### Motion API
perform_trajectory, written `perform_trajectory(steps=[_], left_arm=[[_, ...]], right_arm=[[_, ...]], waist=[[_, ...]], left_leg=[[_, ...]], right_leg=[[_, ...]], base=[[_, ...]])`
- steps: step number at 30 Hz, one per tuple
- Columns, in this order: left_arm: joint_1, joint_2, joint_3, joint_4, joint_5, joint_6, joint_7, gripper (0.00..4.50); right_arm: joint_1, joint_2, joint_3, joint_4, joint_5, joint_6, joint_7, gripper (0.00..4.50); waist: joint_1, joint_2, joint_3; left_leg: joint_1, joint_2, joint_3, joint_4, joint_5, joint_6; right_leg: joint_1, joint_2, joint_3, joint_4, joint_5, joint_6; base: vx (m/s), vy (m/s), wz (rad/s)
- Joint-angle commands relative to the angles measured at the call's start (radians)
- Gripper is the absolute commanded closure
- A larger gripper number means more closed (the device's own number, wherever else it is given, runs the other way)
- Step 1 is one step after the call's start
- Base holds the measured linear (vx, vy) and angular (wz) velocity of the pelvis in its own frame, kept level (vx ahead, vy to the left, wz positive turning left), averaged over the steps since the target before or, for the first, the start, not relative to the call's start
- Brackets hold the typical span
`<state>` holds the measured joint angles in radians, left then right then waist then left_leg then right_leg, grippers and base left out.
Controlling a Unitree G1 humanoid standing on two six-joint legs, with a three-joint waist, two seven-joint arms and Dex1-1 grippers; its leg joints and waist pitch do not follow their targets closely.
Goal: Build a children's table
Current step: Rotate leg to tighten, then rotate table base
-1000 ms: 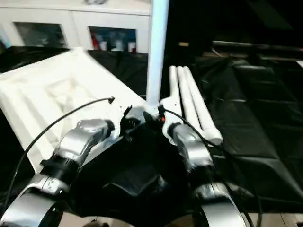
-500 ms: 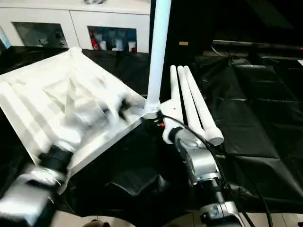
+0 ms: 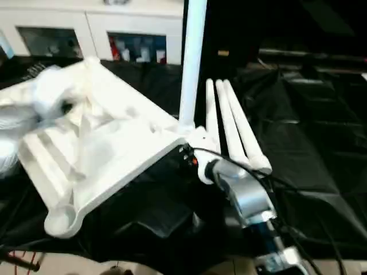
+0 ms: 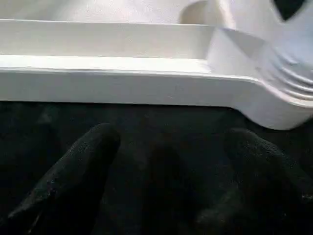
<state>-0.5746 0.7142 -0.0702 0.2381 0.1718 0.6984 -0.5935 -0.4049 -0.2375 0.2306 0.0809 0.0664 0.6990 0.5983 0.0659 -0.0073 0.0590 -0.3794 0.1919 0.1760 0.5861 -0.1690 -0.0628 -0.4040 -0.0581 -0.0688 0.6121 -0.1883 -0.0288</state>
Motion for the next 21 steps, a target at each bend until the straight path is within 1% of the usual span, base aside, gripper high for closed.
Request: perform_trajectory(steps=[1,2,3,4,5,6,7,8,9,10,11,12,15,16,17,18,20,21], left_arm=[[0.008,0.024,-0.028,-0.034,0.02,0.032,-0.022,3.79],[0.017,0.035,-0.035,-0.039,0.024,0.042,-0.032,3.94],[0.04,0.055,-0.052,-0.045,0.027,0.062,-0.059,4.04],[0.053,0.065,-0.06,-0.048,0.028,0.072,-0.074,4.12],[0.062,0.073,-0.066,-0.053,0.029,0.082,-0.084,4.15],[0.079,0.084,-0.078,-0.056,0.032,0.089,-0.099,4.17],[0.091,0.089,-0.085,-0.062,0.029,0.099,-0.11,4.26],[0.104,0.1,-0.099,-0.07,0.028,0.113,-0.124,4.39],[0.111,0.106,-0.106,-0.074,0.028,0.121,-0.131,4.39],[0.12,0.117,-0.12,-0.082,0.03,0.134,-0.142,4.47],[0.123,0.122,-0.126,-0.085,0.032,0.14,-0.146,4.5],[0.126,0.126,-0.131,-0.086,0.033,0.143,-0.15,4.5],[0.143,0.146,-0.155,-0.1,0.035,0.153,-0.184,4.5],[0.152,0.156,-0.167,-0.107,0.038,0.153,-0.2,4.5],[0.164,0.167,-0.179,-0.12,0.035,0.15,-0.223,4.5],[0.164,0.167,-0.179,-0.121,0.035,0.15,-0.223,4.5],[0.188,0.185,-0.202,-0.164,0.007,0.15,-0.279,4.5],[0.194,0.19,-0.208,-0.178,-0.002,0.153,-0.293,4.5]], right_arm=[[-0.014,-0.005,0.01,-0.019,0.005,0.034,0.009,0.6],[-0.017,-0.006,0.014,-0.019,0.003,0.042,0.011,0.6],[-0.024,-0.009,0.023,-0.005,-0.001,0.044,0.02,0.6],[-0.028,-0.011,0.028,0.003,-0.002,0.044,0.025,0.6],[-0.031,-0.013,0.032,0.005,-0.003,0.048,0.028,0.6],[-0.038,-0.013,0.038,0.019,-0.004,0.054,0.034,0.78],[-0.048,-0.009,0.038,0.031,-0.002,0.067,0.035,0.89],[-0.061,-0.005,0.041,0.049,0.0,0.078,0.036,0.96],[-0.068,-0.003,0.042,0.058,0.001,0.083,0.036,0.96],[-0.082,0.003,0.043,0.077,0.003,0.086,0.034,1.02],[-0.089,0.006,0.044,0.087,0.004,0.085,0.033,1.16],[-0.096,0.01,0.045,0.097,0.005,0.082,0.034,1.38],[-0.121,0.026,0.053,0.146,0.002,0.065,0.041,1.43],[-0.131,0.031,0.059,0.171,-0.002,0.052,0.043,1.57],[-0.144,0.042,0.064,0.202,-0.006,0.037,0.042,1.83],[-0.144,0.042,0.064,0.203,-0.006,0.037,0.042,1.84],[-0.179,0.071,0.067,0.276,-0.011,-0.005,0.035,1.91],[-0.189,0.081,0.065,0.298,-0.01,-0.015,0.034,2.08]], waist=[[0.002,0.015,-0.061],[0.002,0.013,-0.062],[0.003,0.014,-0.062],[0.003,0.013,-0.063],[0.003,0.013,-0.063],[0.004,0.015,-0.064],[0.003,0.014,-0.065],[0.004,0.016,-0.066],[0.002,0.014,-0.066],[0.002,0.016,-0.066],[0.0,0.016,-0.066],[0.0,0.016,-0.066],[-0.002,0.017,-0.068],[-0.002,0.017,-0.065],[-0.002,0.016,-0.066],[-0.002,0.017,-0.066],[-0.004,0.016,-0.066],[-0.005,0.016,-0.066]], left_leg=[[0.029,0.041,-0.017,-0.071,-0.225,-0.03],[0.029,0.042,-0.017,-0.072,-0.23,-0.033],[0.028,0.041,-0.018,-0.072,-0.231,-0.035],[0.025,0.04,-0.018,-0.073,-0.226,-0.038],[0.026,0.039,-0.017,-0.072,-0.226,-0.038],[0.027,0.039,-0.018,-0.071,-0.218,-0.04],[0.025,0.038,-0.017,-0.07,-0.214,-0.04],[0.025,0.038,-0.018,-0.07,-0.208,-0.04],[0.024,0.038,-0.018,-0.07,-0.204,-0.039],[0.024,0.037,-0.018,-0.069,-0.199,-0.037],[0.023,0.037,-0.017,-0.069,-0.2,-0.038],[0.024,0.036,-0.017,-0.068,-0.201,-0.037],[0.024,0.036,-0.018,-0.067,-0.2,-0.039],[0.025,0.037,-0.019,-0.069,-0.207,-0.04],[0.026,0.037,-0.018,-0.069,-0.212,-0.041],[0.025,0.038,-0.019,-0.068,-0.212,-0.043],[0.024,0.037,-0.018,-0.069,-0.207,-0.043],[0.023,0.037,-0.019,-0.069,-0.207,-0.044]], right_leg=[[0.04,-0.079,0.057,-0.072,-0.222,-0.154],[0.041,-0.08,0.057,-0.072,-0.225,-0.153],[0.041,-0.079,0.057,-0.072,-0.224,-0.151],[0.043,-0.079,0.057,-0.07,-0.214,-0.148],[0.041,-0.079,0.058,-0.07,-0.21,-0.148],[0.042,-0.081,0.057,-0.068,-0.199,-0.151],[0.044,-0.08,0.058,-0.068,-0.19,-0.154],[0.045,-0.081,0.058,-0.066,-0.18,-0.158],[0.045,-0.08,0.058,-0.065,-0.17,-0.162],[0.045,-0.08,0.057,-0.064,-0.16,-0.17],[0.045,-0.079,0.057,-0.064,-0.158,-0.171],[0.046,-0.079,0.057,-0.065,-0.157,-0.173],[0.047,-0.08,0.057,-0.062,-0.148,-0.179],[0.046,-0.08,0.057,-0.063,-0.155,-0.179],[0.045,-0.08,0.057,-0.064,-0.16,-0.179],[0.046,-0.082,0.057,-0.063,-0.164,-0.181],[0.047,-0.08,0.057,-0.063,-0.157,-0.183],[0.046,-0.082,0.057,-0.062,-0.159,-0.188]], base=[[0.0,0.0,0.0],[0.0,0.0,0.0],[0.0,0.0,0.0],[0.0,0.0,0.0],[0.0,0.0,0.0],[0.0,0.0,0.0],[0.0,0.0,0.0],[0.0,0.0,0.0],[0.0,0.0,0.0],[0.0,0.0,0.0],[0.0,0.0,0.0],[0.0,0.0,0.0],[0.0,0.0,0.0],[0.0,0.0,0.0],[0.0,0.0,0.0],[0.0,0.0,0.0],[0.0,0.0,0.0],[0.0,0.0,0.0]])
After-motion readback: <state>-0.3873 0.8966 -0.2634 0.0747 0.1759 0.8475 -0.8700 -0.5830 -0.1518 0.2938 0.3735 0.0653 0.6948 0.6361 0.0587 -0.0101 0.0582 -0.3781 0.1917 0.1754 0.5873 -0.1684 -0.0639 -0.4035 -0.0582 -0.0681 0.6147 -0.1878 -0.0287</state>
